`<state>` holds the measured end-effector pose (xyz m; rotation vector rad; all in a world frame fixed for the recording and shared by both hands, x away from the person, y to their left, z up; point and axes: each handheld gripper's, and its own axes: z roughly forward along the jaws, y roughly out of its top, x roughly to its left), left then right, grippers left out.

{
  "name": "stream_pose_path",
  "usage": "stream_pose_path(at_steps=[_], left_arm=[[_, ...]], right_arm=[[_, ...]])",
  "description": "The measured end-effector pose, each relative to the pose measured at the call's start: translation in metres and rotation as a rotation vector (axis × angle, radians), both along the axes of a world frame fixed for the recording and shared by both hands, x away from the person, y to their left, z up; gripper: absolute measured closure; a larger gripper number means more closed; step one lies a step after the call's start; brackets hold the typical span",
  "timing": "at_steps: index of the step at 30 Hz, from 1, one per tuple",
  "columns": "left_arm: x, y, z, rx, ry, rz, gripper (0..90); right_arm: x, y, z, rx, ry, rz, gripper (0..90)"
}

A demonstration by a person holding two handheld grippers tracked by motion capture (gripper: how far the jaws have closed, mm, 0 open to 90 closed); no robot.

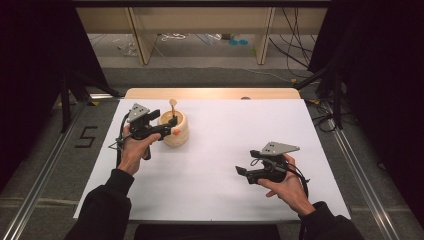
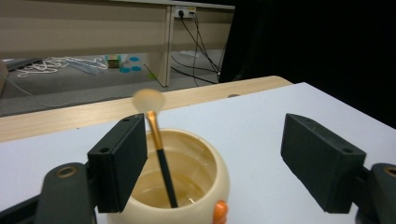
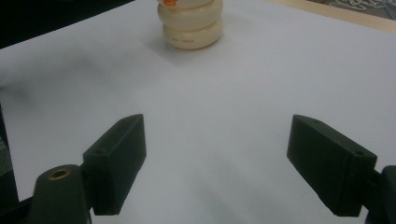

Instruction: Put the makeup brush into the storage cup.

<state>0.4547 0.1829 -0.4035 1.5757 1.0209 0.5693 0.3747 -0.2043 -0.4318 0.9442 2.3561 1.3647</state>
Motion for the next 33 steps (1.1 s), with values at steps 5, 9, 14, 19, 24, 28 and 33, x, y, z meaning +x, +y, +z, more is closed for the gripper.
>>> stream_pose_path(at_steps=[5, 9, 14, 19, 24, 28, 33], left_arm=[[-0.006, -0.003, -0.003, 0.008, 0.005, -0.018, 22.4], [-0.012, -0.004, -0.005, 0.019, 0.013, -0.028, 22.2], [-0.018, -0.006, -0.004, 0.010, 0.006, -0.045, 22.1], [-0.027, -0.009, -0.003, 0.005, 0.004, -0.061, 21.7], [-0.035, -0.011, -0.003, 0.010, 0.008, -0.082, 21.6], [-0.040, -0.012, -0.004, 0.016, 0.009, -0.098, 21.2], [-0.046, -0.014, -0.005, 0.016, 0.013, -0.104, 21.1]], right_arm=[[0.000, 0.000, 0.000, -0.001, -0.007, 0.000, 20.2], [0.001, 0.000, -0.001, 0.006, -0.015, -0.007, 20.2], [0.001, 0.000, -0.001, 0.007, -0.016, -0.006, 20.2], [0.000, 0.000, 0.000, 0.006, 0.000, -0.008, 20.1], [0.000, 0.000, -0.001, 0.013, -0.010, -0.009, 20.2], [0.000, 0.001, -0.001, 0.020, -0.002, -0.004, 20.2], [0.000, 0.000, -0.001, 0.013, -0.007, -0.008, 20.2]])
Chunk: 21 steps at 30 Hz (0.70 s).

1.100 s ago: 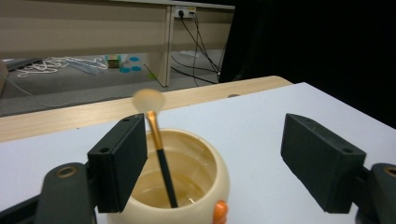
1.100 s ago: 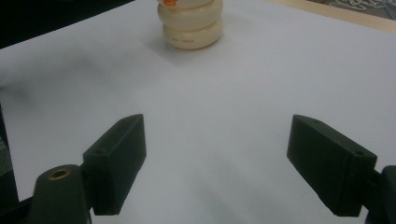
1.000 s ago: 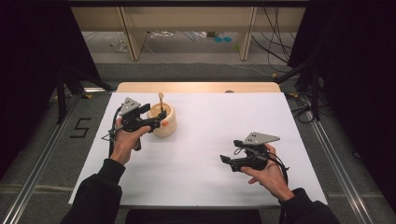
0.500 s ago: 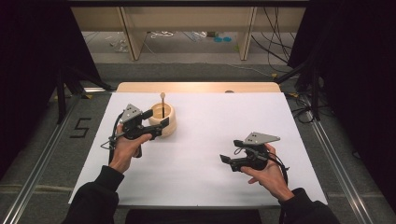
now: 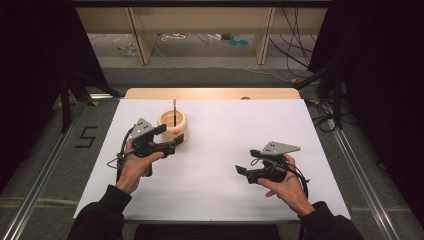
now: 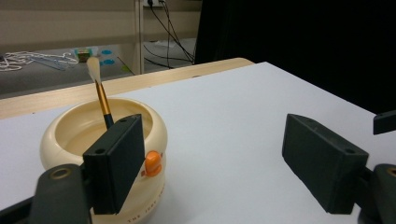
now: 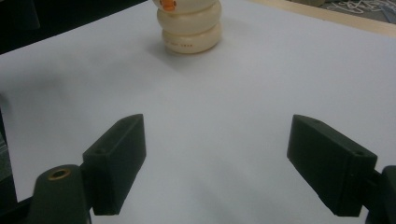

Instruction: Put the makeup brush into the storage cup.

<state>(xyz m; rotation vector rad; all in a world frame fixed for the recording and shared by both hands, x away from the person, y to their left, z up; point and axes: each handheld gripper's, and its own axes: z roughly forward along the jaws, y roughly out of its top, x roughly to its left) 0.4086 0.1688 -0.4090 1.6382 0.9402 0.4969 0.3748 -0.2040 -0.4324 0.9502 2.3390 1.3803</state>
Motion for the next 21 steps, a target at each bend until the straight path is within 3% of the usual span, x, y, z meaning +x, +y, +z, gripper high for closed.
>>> stream_pose_path(at_steps=[21], left_arm=[[-0.023, -0.009, -0.007, 0.016, 0.011, -0.050, 20.3]], right_arm=[[0.001, 0.001, 0.000, 0.015, -0.016, 0.006, 20.1]])
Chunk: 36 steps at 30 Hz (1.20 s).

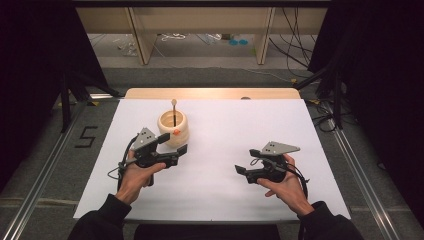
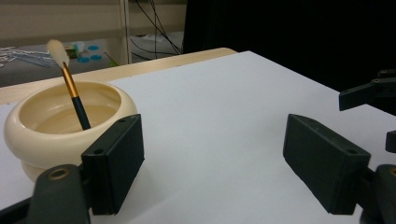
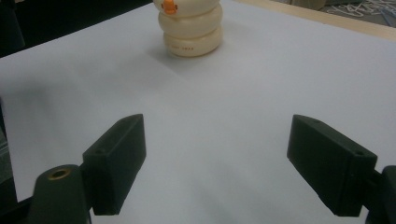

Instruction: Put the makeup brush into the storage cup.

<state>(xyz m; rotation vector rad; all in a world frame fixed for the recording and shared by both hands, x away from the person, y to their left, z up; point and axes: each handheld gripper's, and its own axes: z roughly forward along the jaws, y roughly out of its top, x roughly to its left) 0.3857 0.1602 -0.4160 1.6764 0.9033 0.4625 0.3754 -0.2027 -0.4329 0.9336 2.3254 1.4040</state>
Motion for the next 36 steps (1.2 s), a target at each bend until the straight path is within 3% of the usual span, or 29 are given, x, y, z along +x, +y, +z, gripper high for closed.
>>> stream_pose_path(at_steps=[4, 13, 14, 18, 23, 36], left_arm=[[-0.004, -0.002, -0.004, 0.016, 0.004, -0.003, 20.0], [-0.012, -0.006, -0.008, 0.000, 0.021, -0.016, 19.2], [-0.013, -0.006, -0.008, 0.012, 0.005, -0.030, 19.0], [-0.017, -0.008, -0.009, 0.018, 0.005, -0.037, 18.7], [-0.025, -0.012, -0.012, 0.007, 0.024, -0.040, 18.6], [-0.033, -0.012, -0.017, 0.037, 0.017, -0.057, 18.4]], right_arm=[[-0.001, 0.000, 0.001, -0.001, 0.017, 0.003, 20.0], [-0.001, -0.001, 0.002, 0.005, 0.012, -0.009, 18.9], [-0.001, -0.001, 0.001, 0.012, 0.005, -0.013, 18.9], [-0.001, -0.001, 0.002, 0.005, 0.003, -0.010, 18.9], [-0.001, -0.001, 0.001, 0.009, -0.004, -0.009, 19.0], [-0.001, 0.000, 0.001, 0.004, -0.005, -0.008, 19.1]])
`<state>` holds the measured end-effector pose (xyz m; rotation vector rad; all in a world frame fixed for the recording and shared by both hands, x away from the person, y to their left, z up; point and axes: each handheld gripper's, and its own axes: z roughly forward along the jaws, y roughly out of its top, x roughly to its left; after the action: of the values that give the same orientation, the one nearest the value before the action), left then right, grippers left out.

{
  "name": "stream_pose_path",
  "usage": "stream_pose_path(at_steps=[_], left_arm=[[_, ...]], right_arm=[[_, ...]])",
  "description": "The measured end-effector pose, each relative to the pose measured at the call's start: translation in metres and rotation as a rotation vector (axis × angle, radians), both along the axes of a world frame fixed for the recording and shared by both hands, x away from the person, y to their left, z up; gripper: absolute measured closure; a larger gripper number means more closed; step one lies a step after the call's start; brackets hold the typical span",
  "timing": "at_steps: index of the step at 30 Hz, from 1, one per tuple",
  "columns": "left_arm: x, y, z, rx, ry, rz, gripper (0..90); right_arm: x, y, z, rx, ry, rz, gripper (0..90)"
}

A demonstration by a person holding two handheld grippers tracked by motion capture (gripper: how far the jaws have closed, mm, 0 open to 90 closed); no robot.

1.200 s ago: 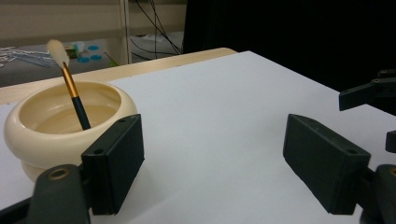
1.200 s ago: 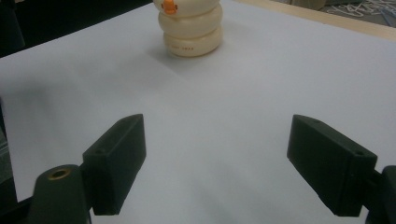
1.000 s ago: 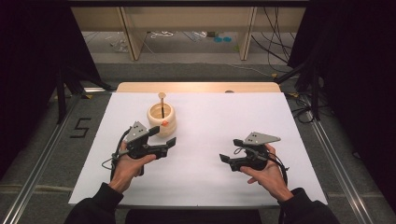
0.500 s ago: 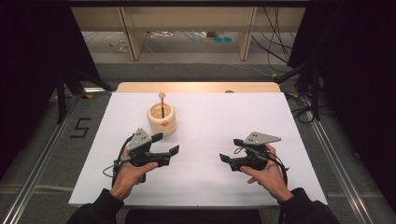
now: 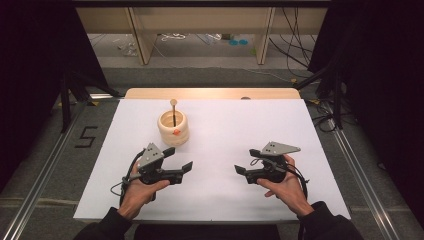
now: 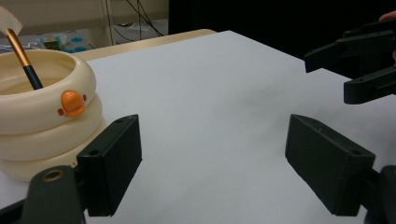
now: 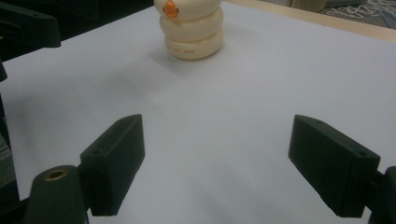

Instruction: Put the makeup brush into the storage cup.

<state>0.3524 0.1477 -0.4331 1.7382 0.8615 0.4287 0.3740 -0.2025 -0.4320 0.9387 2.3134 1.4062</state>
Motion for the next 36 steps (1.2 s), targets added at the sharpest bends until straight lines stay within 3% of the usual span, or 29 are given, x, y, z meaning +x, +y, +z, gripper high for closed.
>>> stream_pose_path(at_steps=[17, 24, 36], left_arm=[[-0.016, -0.004, -0.006, 0.009, 0.010, -0.015, 18.2], [-0.015, -0.004, -0.008, 0.035, 0.002, -0.028, 16.9], [-0.015, -0.004, -0.008, 0.022, 0.011, -0.013, 16.4]], right_arm=[[-0.001, 0.002, -0.002, 0.000, 0.009, 0.007, 16.5], [-0.001, 0.002, -0.002, 0.009, 0.010, -0.002, 15.9], [0.000, 0.003, -0.003, 0.008, 0.002, -0.005, 15.9]])
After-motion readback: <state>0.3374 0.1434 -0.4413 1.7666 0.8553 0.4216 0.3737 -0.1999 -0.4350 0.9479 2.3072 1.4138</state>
